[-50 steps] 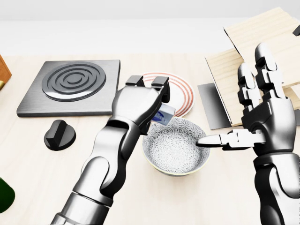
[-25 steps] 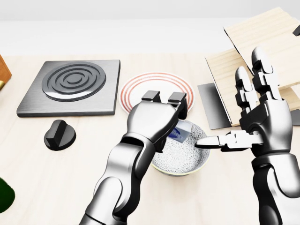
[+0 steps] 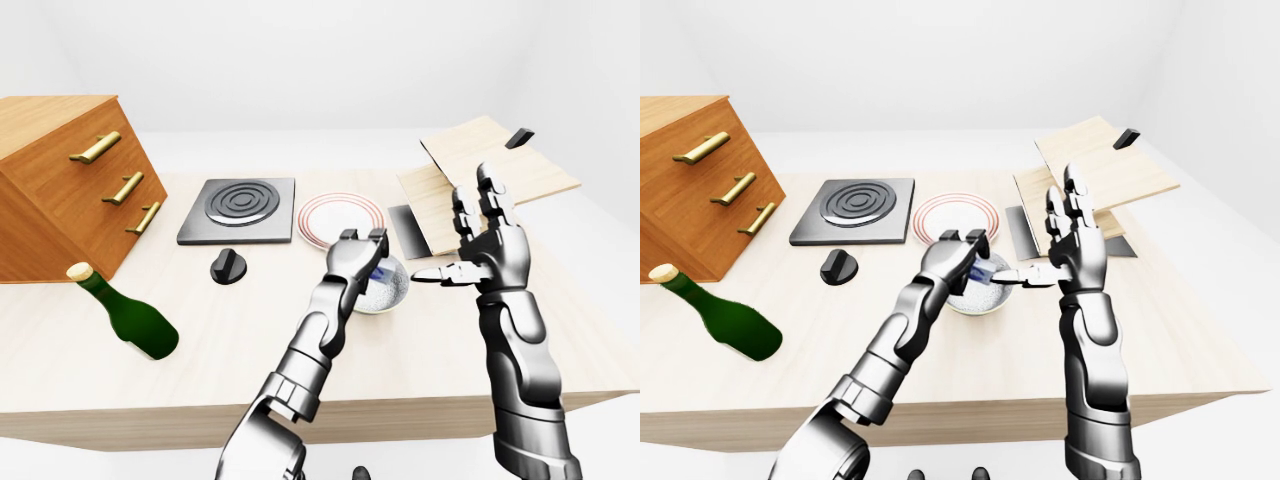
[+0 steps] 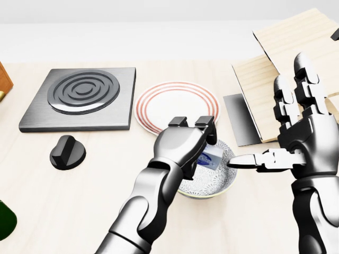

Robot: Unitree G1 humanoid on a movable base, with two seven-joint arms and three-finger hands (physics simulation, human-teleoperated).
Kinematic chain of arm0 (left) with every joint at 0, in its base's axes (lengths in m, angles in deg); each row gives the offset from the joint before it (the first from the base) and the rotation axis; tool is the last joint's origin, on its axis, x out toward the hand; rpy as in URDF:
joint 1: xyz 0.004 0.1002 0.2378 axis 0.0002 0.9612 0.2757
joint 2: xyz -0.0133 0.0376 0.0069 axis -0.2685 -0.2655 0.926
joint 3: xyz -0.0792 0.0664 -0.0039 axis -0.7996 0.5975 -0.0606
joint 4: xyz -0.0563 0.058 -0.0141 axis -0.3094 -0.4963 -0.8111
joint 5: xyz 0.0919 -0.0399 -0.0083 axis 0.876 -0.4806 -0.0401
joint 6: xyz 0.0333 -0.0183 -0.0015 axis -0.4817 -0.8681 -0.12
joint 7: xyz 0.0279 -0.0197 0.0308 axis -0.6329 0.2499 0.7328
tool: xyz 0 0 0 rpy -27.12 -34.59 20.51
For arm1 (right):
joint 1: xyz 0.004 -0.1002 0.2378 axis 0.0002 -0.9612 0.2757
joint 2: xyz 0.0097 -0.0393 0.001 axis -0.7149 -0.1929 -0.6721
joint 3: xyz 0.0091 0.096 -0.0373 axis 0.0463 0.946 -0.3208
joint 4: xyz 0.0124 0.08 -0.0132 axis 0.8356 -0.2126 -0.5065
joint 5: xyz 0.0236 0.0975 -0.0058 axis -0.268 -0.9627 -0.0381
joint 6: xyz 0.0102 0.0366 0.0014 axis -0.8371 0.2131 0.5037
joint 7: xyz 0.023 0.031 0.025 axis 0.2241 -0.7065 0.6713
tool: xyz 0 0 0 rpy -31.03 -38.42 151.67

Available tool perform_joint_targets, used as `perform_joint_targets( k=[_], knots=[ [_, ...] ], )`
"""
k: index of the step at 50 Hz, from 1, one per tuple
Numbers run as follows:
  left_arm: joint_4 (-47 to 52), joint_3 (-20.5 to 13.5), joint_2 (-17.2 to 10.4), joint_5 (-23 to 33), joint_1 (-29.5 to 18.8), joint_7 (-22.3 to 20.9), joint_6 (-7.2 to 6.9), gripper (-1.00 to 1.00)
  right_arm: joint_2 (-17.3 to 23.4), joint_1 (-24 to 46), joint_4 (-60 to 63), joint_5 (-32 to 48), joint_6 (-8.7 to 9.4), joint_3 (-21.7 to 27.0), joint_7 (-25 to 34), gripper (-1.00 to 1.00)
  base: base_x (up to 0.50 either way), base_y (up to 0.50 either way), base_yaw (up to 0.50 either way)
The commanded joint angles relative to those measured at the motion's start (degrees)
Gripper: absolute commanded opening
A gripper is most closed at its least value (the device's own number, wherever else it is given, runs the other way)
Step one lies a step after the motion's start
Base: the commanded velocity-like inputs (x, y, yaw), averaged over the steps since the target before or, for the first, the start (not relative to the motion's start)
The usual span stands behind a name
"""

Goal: Pick up the cream cheese and put it in the bowl.

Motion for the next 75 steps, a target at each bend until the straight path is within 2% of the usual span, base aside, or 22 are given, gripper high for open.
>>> perform_joint_targets(
  k=[1,35,36,38,39,46,63,67,72,75],
  knots=[
    [-1.8,0.4,0.6,-2.8,-1.3,2.1,0.0,-1.0,0.5,0.0,1.0,-0.7,0.0,0.6,-0.2,1.0,0.0,0.0,0.0],
    [-3.1,0.5,1.3,-1.9,-2.7,2.5,0.0,-1.0,0.1,0.5,-1.8,-0.3,0.0,-0.3,0.2,1.0,0.0,0.0,0.0],
    [-3.0,0.6,1.2,-1.6,-2.6,2.5,0.0,-0.48,0.1,0.6,-2.0,-0.3,0.0,-0.3,0.2,1.0,0.0,0.0,0.0],
    [-2.2,0.5,1.2,-1.5,-2.3,2.1,0.0,0.93,0.1,0.5,-2.0,-0.3,0.0,-0.3,0.2,1.0,0.0,0.0,0.0],
    [-2.0,0.6,1.3,-1.4,-2.2,2.1,0.0,1.0,0.1,0.6,-2.1,-0.3,0.0,-0.3,0.2,1.0,0.0,0.0,0.0],
    [1.6,1.0,1.1,-0.1,-0.8,0.6,0.0,1.0,0.0,0.7,-2.6,-0.1,0.0,-0.7,0.1,1.0,0.0,0.0,0.0],
    [12.2,0.0,0.5,1.6,-1.2,-3.5,0.0,1.0,-0.3,1.1,-4.1,0.6,0.0,-1.3,0.3,1.0,0.0,0.0,0.0],
    [16.1,-0.9,0.1,0.1,-0.9,-4.1,0.0,1.0,-0.5,1.1,-4.1,0.8,0.0,-1.6,0.2,1.0,0.0,0.0,0.0],
    [24.6,-3.2,-1.7,-4.5,-1.2,-6.6,0.0,1.0,-0.8,1.5,-3.7,1.3,0.0,-2.2,-0.1,1.0,0.0,0.0,0.0],
    [28.2,-3.9,-3.7,-5.8,-2.3,-8.3,0.0,1.0,-0.7,1.5,-3.0,1.4,0.0,-2.2,-0.1,1.0,0.0,0.0,0.0]
  ],
)
